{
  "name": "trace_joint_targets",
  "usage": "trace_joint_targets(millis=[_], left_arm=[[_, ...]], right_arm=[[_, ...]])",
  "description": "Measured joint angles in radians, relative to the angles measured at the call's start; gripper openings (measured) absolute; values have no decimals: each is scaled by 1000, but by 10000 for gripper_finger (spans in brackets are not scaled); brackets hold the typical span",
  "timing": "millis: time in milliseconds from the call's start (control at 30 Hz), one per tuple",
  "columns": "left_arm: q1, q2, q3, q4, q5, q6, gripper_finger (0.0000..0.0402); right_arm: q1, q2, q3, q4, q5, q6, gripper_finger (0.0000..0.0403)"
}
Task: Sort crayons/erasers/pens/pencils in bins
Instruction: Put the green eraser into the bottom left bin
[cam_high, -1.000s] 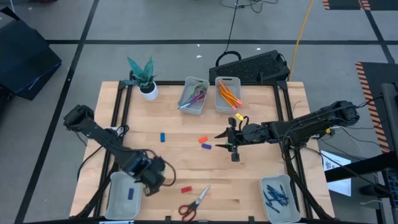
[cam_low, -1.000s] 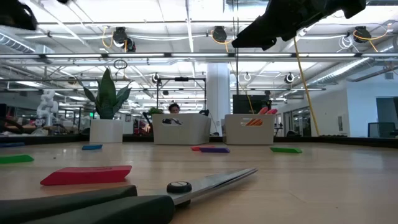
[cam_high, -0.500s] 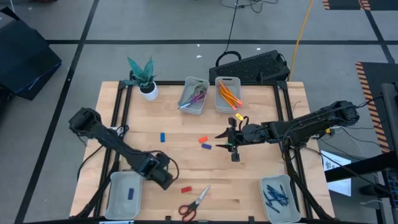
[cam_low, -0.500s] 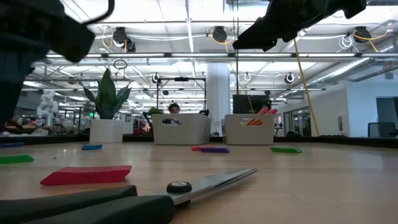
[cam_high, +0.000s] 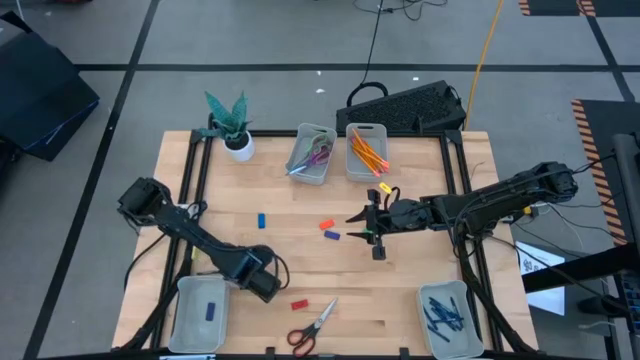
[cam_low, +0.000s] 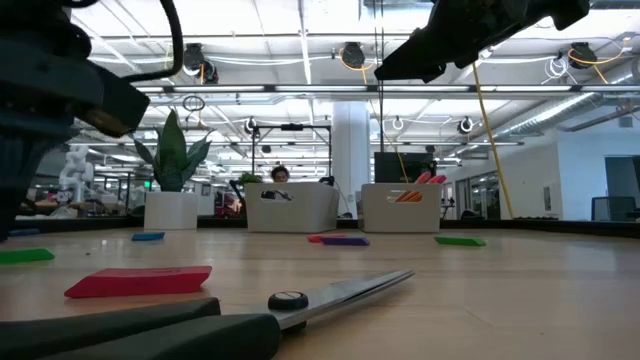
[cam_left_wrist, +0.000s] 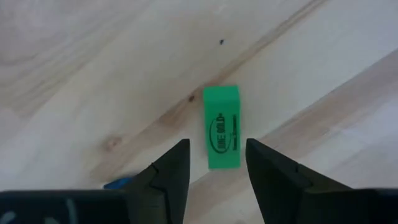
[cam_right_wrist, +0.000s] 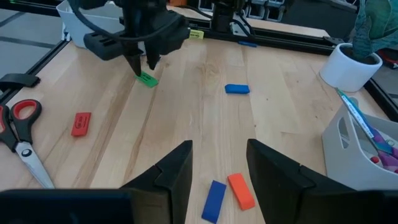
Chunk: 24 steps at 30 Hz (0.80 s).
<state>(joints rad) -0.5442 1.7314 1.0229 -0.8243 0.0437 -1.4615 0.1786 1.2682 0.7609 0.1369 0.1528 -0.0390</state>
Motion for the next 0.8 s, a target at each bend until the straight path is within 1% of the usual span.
trace_joint_targets(millis=[200, 367, 433, 533, 667, 733, 800], left_arm=[[1, 53, 4, 13, 7, 27, 159], [1, 67, 5, 12, 9, 35, 155], [3, 67, 5, 12, 14, 31, 142], [10, 67, 5, 17, 34, 30, 103], [9, 69, 4, 15, 29, 32, 56], [9, 69, 4, 15, 27, 33, 45], [9, 69, 4, 15, 17, 35, 43]], right_arm=[[0, 0, 0, -6, 0, 0, 146], [0, 0, 0, -14, 0, 0, 146], [0, 0, 0, -15, 0, 1, 146], [0, 0, 0, -15, 0, 1, 146], [0, 0, 0, -15, 0, 1, 146], [0, 0, 0, -14, 0, 1, 146], [0, 0, 0, -14, 1, 0, 146]])
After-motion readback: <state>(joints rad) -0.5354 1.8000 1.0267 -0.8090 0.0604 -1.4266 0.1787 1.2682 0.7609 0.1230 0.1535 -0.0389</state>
